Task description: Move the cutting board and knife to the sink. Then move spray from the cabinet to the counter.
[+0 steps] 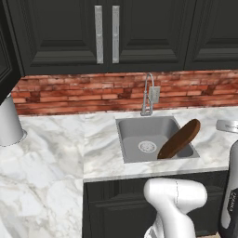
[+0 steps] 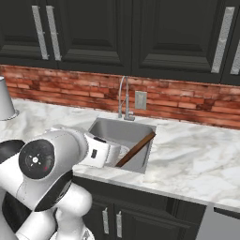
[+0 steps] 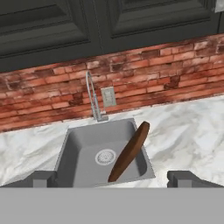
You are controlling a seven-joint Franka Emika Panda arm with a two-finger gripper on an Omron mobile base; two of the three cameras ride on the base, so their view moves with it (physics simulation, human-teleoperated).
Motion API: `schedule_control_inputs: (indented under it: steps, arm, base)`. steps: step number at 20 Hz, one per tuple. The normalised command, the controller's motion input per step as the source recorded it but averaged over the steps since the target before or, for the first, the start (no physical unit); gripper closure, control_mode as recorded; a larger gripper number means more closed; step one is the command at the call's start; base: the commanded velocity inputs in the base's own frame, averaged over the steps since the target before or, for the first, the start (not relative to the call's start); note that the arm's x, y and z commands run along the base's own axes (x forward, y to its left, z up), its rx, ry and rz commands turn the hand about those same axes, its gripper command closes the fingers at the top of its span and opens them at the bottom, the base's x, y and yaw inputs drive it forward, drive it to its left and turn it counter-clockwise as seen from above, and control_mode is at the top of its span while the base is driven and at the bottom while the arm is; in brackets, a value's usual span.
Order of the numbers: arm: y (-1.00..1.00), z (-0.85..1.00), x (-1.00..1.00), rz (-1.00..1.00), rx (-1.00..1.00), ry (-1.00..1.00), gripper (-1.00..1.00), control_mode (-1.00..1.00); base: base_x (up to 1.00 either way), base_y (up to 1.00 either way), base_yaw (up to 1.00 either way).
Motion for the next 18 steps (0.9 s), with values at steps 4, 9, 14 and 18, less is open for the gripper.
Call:
schedule_control_inputs:
  steps: [4,9,14,18]
  arm:
    - [0.29,0.00,-0.24,0.00,-0.08,0.00,-1.00,-1.00]
    - [0.26,0.00,-0.30,0.00,-0.07,0.00,-1.00,-1.00]
    - [0.03,0.00,-0.49,0.00,-0.04,0.00,-1.00,1.00]
    - [0.00,0.00,0.00,0.00,0.00,0.00,-1.00,1.00]
  base:
    - [0.00,0.00,0.00]
    - [0.00,0.00,0.00]
    - [-0.16,0.00,0.00]
    - [-0.86,-0.08,0.00]
